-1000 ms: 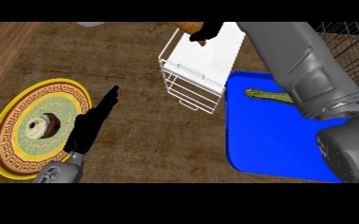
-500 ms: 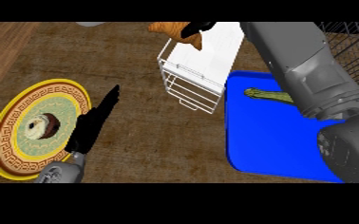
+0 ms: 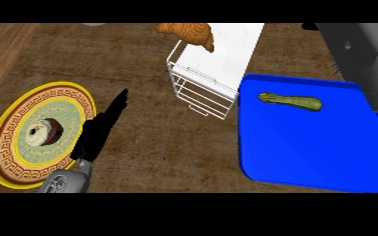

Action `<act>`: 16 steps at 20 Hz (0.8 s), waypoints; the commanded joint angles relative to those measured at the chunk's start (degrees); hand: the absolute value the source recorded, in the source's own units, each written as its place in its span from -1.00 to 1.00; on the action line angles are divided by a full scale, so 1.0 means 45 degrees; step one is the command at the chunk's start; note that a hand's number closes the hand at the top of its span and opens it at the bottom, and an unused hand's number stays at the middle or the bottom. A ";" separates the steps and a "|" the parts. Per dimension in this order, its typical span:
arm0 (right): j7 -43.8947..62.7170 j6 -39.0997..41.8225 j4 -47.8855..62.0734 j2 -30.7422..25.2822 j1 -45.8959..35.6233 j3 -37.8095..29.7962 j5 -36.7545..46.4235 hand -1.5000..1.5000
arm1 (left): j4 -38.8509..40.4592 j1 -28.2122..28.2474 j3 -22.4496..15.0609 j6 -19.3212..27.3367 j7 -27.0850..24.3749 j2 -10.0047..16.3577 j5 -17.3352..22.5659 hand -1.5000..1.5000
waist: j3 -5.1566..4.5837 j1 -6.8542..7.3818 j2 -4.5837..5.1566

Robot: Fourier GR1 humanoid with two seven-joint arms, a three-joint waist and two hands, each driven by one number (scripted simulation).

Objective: Pick the croissant from the tray and place it in the tiered shelf

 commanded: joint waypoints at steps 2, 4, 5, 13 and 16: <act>0.0837 -0.0498 -0.0137 -0.1931 0.0683 -0.0159 -0.0029 -1.00 | -0.0081 -0.0016 0.0215 -0.0033 0.0025 0.0073 0.0141 0.00 | 0.0009 0.0059 0.0106; 0.0905 0.0159 -0.0187 -0.2621 0.0863 -0.0148 -0.0007 -1.00 | -0.0196 -0.0005 -0.0159 0.0124 0.0066 -0.0114 -0.0193 0.00 | 0.0034 0.0137 0.0170; 0.0507 0.0512 -0.0234 -0.2794 0.1287 -0.0156 -0.0015 -1.00 | -0.0119 -0.0202 0.0184 -0.0194 -0.0075 0.0215 0.0067 0.00 | 0.0042 0.0155 0.0251; -0.0161 0.2142 -0.0510 -0.3921 0.1867 -0.0054 0.0096 -1.00 | -0.0069 -0.0320 0.0085 -0.0290 0.0074 0.0134 0.0052 0.00 | 0.0072 0.0521 0.0374; -0.0824 0.3010 -0.0725 -0.4415 0.2296 0.0131 0.0272 -1.00 | -0.0137 -0.0274 -0.0063 -0.0248 0.0019 -0.0012 -0.0014 0.00 | 0.0091 0.0484 0.0357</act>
